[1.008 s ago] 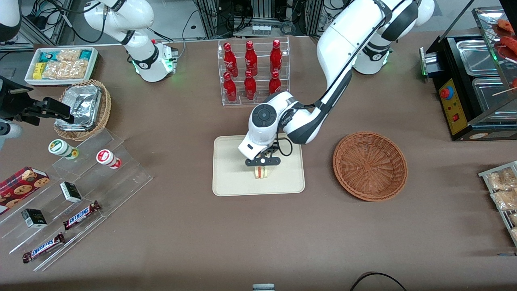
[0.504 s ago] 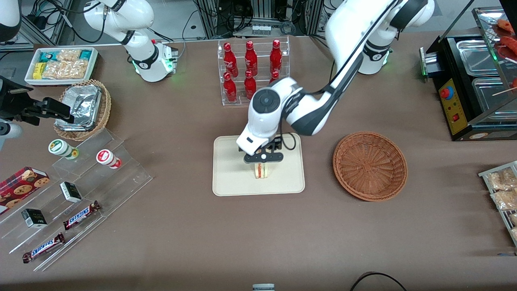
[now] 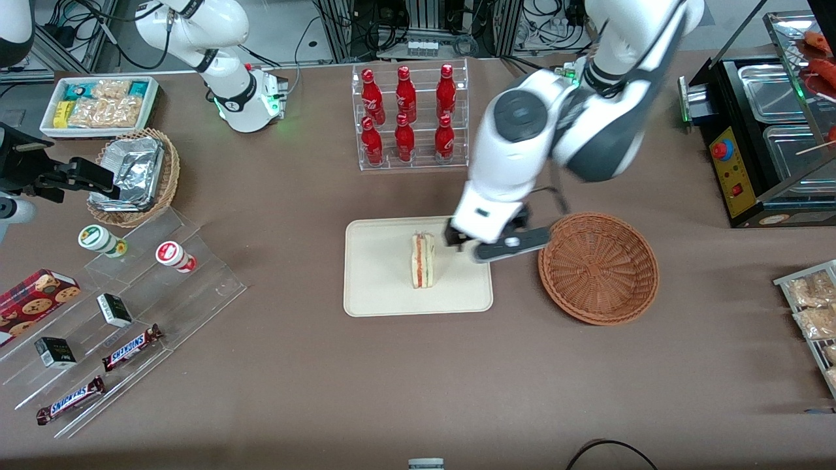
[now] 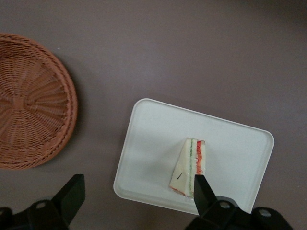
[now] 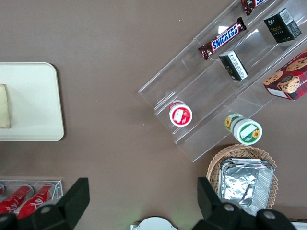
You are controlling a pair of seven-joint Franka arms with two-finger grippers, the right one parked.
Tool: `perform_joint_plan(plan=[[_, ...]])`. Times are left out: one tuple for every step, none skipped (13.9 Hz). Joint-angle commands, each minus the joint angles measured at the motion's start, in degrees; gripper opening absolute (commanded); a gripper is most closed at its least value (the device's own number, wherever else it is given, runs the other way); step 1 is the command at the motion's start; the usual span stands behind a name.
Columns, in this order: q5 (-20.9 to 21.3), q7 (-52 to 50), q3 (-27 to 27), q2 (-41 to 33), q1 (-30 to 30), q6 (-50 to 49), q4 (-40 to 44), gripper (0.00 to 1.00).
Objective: Place sandwich from basket to tray
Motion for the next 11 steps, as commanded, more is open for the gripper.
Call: perform_joint_plan(plan=[[-1.8, 1.7, -0.4, -6.9, 5.8, -6.5, -2.1, 1.00], [-1.8, 5.0, -0.4, -8.3, 7.9, -9.6, -2.1, 1.00], [-1.8, 8.0, -0.4, -9.6, 9.9, -12.1, -2.1, 1.00], [-1.8, 10.3, -0.3, -10.6, 11.4, -13.7, -2.2, 1.00], [-1.8, 13.7, -0.3, -11.5, 13.5, -15.4, -2.2, 1.00], [-2.0, 18.1, -0.4, -12.5, 15.4, -16.4, -2.5, 1.00], [-2.9, 22.5, -0.3, -14.0, 17.2, -17.2, -3.4, 1.00], [-3.4, 26.5, -0.3, -15.5, 18.7, -17.7, -4.8, 1.00], [-3.5, 29.6, -0.3, -16.9, 20.0, -17.7, -6.1, 1.00], [-3.6, 32.5, -0.2, -18.1, 20.8, -17.9, -7.1, 1.00], [-3.5, 34.9, -0.2, -19.0, 21.4, -18.9, -8.1, 1.00]])
